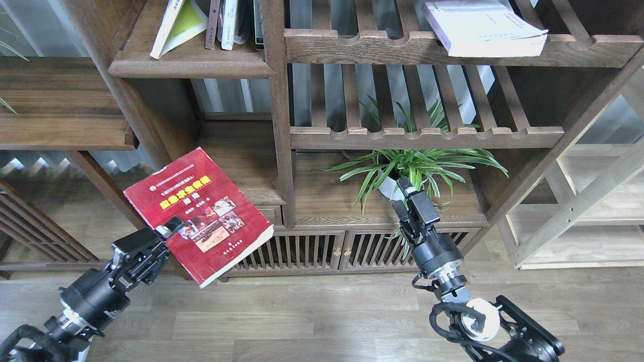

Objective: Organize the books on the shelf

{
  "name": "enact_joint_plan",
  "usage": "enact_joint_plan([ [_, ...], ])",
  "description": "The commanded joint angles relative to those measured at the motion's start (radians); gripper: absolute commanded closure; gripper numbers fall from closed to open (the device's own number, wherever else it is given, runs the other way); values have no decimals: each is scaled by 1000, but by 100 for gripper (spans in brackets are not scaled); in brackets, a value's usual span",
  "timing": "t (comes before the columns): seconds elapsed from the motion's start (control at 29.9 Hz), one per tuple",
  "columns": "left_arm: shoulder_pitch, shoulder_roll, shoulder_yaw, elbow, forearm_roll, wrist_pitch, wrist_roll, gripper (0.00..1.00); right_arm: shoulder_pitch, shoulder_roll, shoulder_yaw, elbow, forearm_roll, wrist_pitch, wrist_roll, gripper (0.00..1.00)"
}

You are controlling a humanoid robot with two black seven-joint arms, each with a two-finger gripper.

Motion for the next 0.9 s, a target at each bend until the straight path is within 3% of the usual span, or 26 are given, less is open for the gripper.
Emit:
enact_joint_plan([
  [0.0,41,-4,-79,-40,97,0,0,99,-4,1,-5,0,0,0,-1,1],
  [0.43,100,-128,-481,-185,499,0,0,98,-11,9,-74,-2,-2,0,0,1],
  [0.87,100,-259,-696,-280,775,0,0,98,-11,11,-84,-5,-5,0,-1,1],
])
